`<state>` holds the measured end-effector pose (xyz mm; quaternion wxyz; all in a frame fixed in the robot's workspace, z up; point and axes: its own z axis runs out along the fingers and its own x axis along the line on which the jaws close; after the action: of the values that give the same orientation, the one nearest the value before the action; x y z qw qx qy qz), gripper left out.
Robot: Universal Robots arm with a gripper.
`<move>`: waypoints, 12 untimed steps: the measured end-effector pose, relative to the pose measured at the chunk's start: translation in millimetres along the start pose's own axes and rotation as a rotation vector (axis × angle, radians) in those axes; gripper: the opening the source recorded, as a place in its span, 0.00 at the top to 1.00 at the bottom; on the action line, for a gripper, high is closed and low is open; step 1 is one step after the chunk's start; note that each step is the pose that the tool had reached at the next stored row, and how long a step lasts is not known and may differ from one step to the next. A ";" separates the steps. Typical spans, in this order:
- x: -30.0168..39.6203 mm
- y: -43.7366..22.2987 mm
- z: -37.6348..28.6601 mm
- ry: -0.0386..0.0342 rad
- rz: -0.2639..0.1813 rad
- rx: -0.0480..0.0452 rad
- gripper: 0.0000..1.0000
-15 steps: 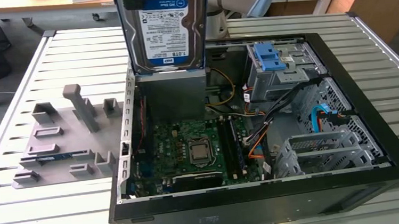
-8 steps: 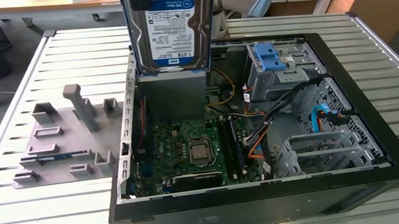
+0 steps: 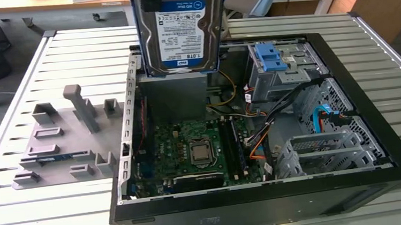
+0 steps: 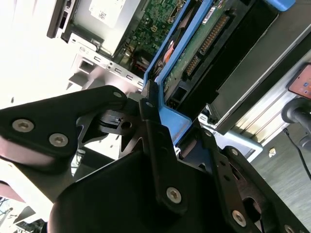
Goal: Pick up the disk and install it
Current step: 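Pick up the disk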
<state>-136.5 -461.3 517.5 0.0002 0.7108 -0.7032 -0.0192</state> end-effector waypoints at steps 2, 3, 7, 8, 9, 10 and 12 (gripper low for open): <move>1.1 -3.1 -0.1 0.0000 0.000 -0.0001 0.64; 1.8 -4.9 -0.2 0.0000 0.000 -0.0002 0.64; 4.1 -11.9 -0.4 0.0000 0.000 -0.0006 0.64; 4.7 -13.7 -0.5 0.0000 0.000 -0.0007 0.64; 5.3 -15.6 -0.6 0.0000 0.000 -0.0008 0.64; 5.8 -17.5 -0.6 0.0000 0.000 -0.0009 0.64; 6.9 -21.4 -0.8 0.0000 0.000 -0.0012 0.64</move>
<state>-115.0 -468.0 517.5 0.0006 0.7107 -0.7032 -0.0196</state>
